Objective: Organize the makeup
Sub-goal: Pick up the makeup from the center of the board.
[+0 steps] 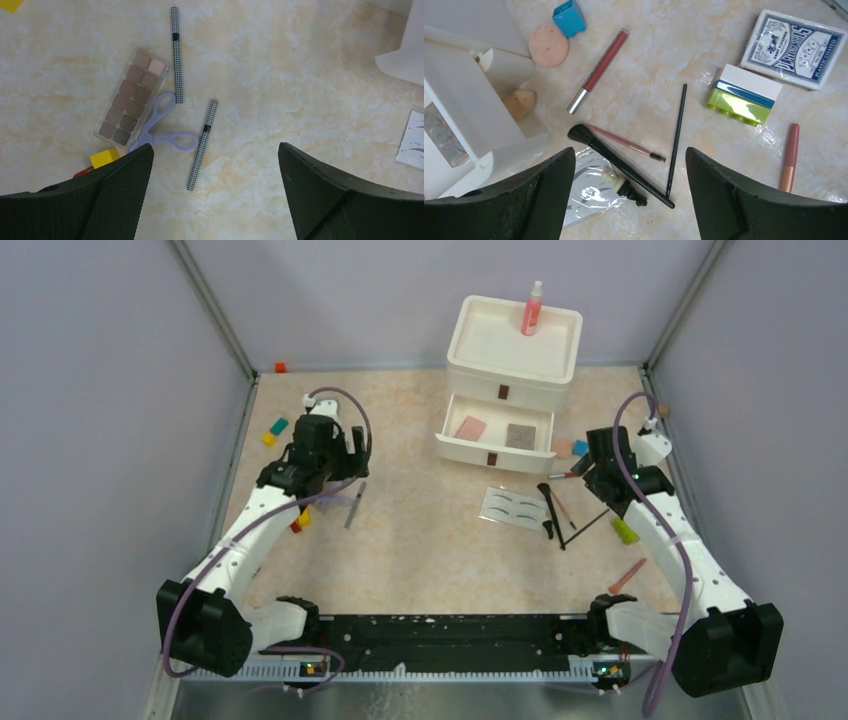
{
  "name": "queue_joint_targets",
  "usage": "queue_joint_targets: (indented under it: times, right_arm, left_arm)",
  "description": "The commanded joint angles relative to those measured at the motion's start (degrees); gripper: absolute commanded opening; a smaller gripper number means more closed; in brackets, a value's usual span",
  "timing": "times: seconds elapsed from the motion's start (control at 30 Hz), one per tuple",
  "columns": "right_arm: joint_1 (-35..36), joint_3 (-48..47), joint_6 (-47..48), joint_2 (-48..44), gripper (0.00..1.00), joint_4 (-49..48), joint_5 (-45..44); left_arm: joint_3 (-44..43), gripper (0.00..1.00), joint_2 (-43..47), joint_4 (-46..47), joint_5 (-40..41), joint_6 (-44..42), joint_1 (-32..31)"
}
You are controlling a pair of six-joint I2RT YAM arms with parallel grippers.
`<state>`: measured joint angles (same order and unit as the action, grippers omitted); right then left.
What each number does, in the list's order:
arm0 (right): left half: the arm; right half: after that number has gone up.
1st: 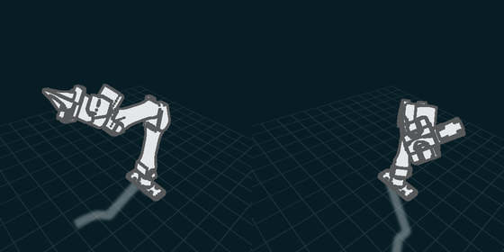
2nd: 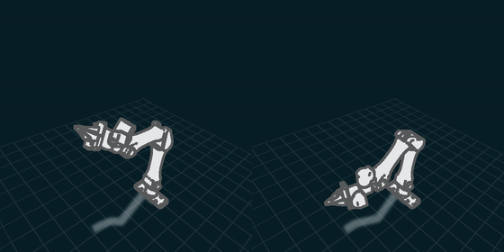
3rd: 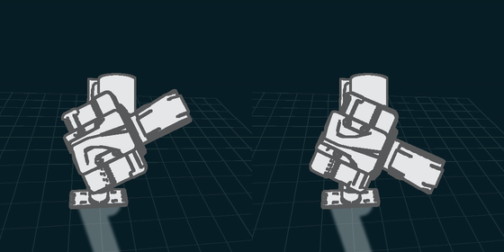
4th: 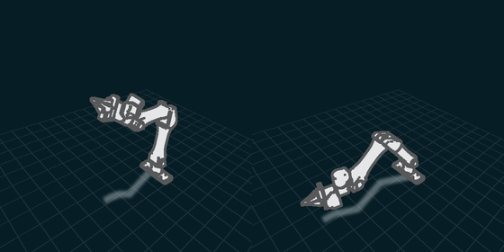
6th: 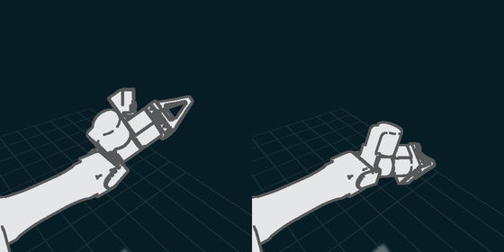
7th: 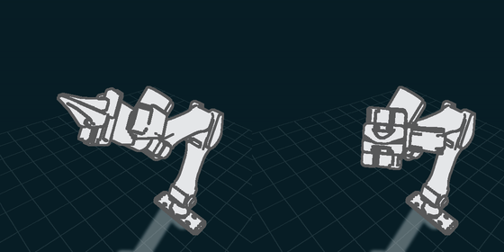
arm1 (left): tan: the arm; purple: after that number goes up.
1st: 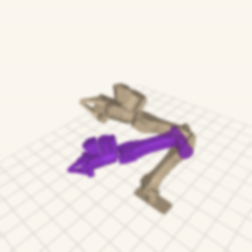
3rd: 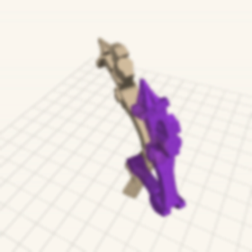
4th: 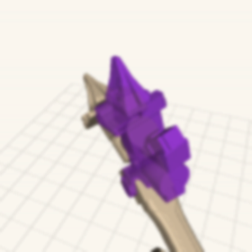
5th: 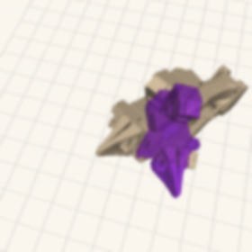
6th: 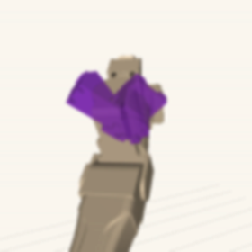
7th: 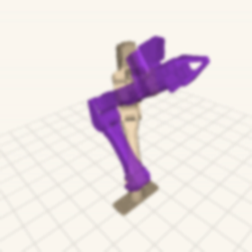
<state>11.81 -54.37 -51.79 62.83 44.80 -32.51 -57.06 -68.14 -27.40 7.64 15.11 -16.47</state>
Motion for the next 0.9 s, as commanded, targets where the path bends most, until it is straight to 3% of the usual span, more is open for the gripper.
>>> queue_joint_targets:
  times: [0.0,0.3,0.67,0.87]
  right_arm:
    - [-0.46,2.22,2.12,-3.06,0.79,-2.58,4.72]
    - [-0.41,4.49,3.02,-3.84,0.79,-3.71,7.52]
    - [-0.47,10.16,2.94,-3.95,0.77,-4.28,9.21]
    - [-0.5,9.8,5.69,-3.76,0.76,-3.9,11.24]
  left_arm:
    - [1.67,0.99,0.61,-1.0,4.0,4.49,0.34]
    - [4.0,0.97,-1.27,0.93,2.96,5.96,0.34]
    - [3.91,0.94,-9.62,4.78,4.55,5.16,0.47]
    - [2.63,0.94,-12.75,8.04,2.39,4.75,3.36]
